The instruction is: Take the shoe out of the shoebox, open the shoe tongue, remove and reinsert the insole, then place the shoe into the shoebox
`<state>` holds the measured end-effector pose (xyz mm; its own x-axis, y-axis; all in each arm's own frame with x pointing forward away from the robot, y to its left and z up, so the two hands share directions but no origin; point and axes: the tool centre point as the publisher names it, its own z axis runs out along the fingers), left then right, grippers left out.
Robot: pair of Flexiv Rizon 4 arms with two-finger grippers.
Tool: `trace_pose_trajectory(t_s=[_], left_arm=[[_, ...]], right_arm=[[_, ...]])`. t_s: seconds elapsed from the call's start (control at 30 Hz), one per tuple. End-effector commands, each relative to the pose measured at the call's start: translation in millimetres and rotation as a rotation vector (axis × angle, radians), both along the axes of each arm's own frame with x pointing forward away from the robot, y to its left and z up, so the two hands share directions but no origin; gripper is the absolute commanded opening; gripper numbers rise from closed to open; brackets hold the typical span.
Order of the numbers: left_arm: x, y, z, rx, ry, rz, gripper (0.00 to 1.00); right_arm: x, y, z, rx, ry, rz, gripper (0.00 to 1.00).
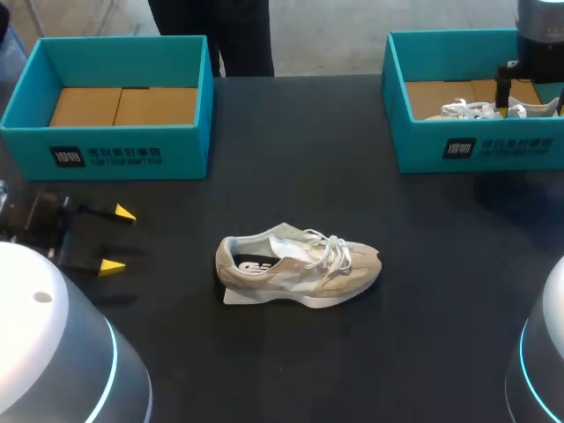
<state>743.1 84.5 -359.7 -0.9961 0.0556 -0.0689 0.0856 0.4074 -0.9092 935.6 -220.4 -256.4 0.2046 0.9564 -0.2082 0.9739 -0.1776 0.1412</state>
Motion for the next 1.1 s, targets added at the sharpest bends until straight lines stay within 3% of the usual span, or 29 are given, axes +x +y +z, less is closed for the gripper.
trace_pose_trajectory(t_s=[0.03, 0.4, 1.1], left_arm=[[-5.0, -15, -8, -0.021, -0.001, 0.022, 1.0], [-20.3, -41, -12, -0.058, 0.027, 0.074, 1.0], [-26.8, -49, -13, -0.052, 0.048, 0.067, 1.0]], right_arm=[[-1.1, 0, 0, 0.001, -0.003, -0.001, 1.0], [-1.1, 0, 0, 0.001, -0.003, -0.001, 1.0], [-1.1, 0, 0, 0.001, -0.003, -0.001, 1.0]])
